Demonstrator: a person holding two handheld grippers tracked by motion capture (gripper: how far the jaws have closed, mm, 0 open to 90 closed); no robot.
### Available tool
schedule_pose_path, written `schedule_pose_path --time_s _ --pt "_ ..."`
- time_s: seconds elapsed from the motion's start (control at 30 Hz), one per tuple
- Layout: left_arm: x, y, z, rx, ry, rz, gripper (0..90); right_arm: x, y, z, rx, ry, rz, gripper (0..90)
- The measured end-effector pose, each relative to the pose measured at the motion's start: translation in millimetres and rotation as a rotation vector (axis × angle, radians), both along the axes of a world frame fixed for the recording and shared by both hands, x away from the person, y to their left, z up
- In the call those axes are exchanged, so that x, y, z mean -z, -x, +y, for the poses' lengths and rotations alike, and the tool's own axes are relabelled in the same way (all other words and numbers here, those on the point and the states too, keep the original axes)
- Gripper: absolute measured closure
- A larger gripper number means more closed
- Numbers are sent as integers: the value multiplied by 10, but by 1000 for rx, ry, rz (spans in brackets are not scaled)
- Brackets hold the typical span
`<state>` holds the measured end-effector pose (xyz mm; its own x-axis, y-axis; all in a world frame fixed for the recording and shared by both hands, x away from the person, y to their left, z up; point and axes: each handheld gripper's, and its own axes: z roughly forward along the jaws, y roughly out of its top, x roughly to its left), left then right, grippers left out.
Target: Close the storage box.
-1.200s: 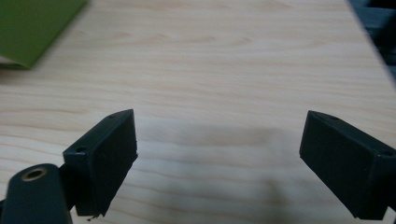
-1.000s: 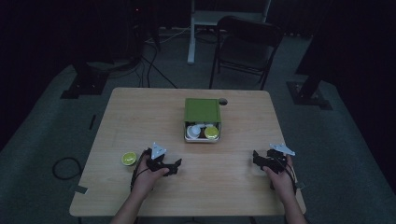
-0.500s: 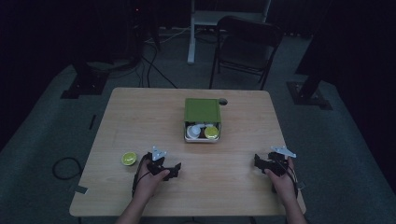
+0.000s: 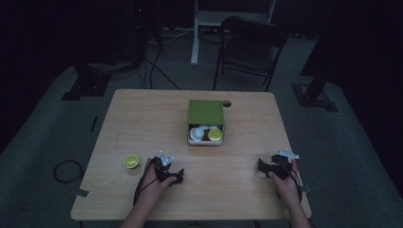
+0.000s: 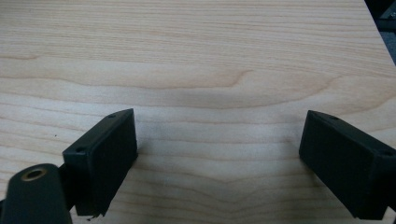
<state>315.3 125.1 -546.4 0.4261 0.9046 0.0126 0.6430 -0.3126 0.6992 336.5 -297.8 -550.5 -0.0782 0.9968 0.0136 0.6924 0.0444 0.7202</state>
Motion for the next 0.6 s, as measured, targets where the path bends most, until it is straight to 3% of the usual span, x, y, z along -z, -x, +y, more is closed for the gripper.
schedule_pose_path --time_s 0.13,0.6 --pt "0 -5 11 -33 1 0 91 0 -3 9 -21 1 -1 108" --pt "0 -1 10 -35 -1 0 92 1 -6 9 -27 1 -1 106"
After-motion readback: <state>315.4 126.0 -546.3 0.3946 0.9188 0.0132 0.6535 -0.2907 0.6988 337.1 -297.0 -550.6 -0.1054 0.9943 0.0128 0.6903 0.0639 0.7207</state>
